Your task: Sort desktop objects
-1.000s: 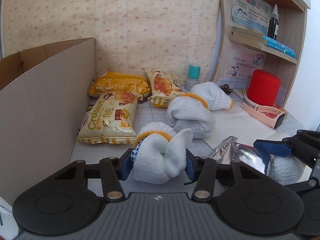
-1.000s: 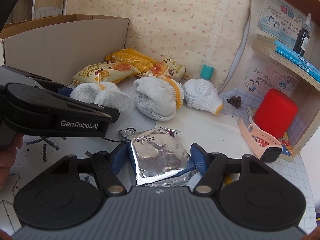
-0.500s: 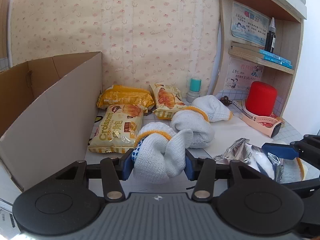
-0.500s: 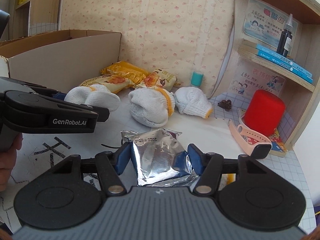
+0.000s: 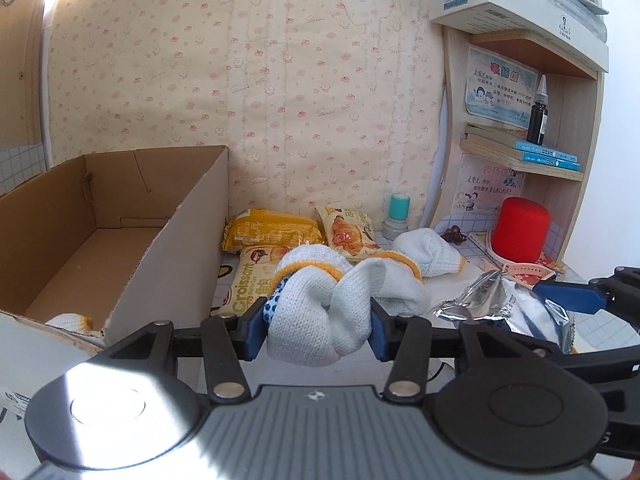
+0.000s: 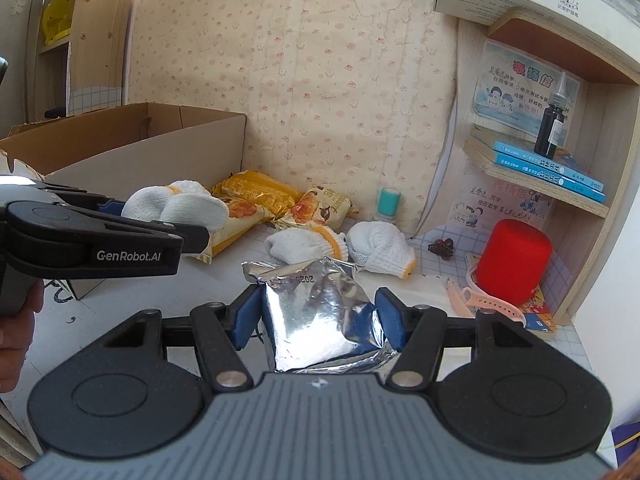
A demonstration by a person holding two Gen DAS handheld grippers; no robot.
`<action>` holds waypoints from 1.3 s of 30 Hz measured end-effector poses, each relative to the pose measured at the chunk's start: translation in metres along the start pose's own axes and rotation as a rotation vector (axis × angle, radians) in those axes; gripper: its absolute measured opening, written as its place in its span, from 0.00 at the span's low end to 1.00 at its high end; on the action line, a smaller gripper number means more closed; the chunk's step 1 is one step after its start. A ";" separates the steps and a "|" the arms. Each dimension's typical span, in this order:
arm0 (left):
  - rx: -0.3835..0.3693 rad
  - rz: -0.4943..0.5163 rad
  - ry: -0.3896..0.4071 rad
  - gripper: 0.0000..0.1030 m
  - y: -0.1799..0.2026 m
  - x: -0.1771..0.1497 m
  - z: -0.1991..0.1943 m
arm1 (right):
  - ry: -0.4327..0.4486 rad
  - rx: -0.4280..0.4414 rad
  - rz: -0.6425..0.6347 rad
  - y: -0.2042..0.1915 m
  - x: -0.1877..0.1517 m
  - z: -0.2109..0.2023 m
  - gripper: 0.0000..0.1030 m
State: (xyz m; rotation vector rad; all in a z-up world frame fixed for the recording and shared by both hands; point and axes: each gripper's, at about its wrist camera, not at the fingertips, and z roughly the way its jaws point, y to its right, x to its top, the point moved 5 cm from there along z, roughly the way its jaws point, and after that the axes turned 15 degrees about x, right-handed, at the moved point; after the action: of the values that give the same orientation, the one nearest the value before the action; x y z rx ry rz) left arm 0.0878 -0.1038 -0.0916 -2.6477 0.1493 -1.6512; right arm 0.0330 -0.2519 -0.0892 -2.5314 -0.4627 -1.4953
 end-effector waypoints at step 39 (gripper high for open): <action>0.228 -0.076 0.216 0.50 -0.104 0.043 -0.089 | 0.192 0.137 -0.151 -0.075 0.094 -0.016 0.59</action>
State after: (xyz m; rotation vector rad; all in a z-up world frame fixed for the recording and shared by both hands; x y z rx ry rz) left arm 0.0340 -0.0011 -0.0073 -2.3351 -0.1314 -1.8499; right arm 0.0360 -0.1690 -0.0005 -2.2663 -0.7132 -1.6767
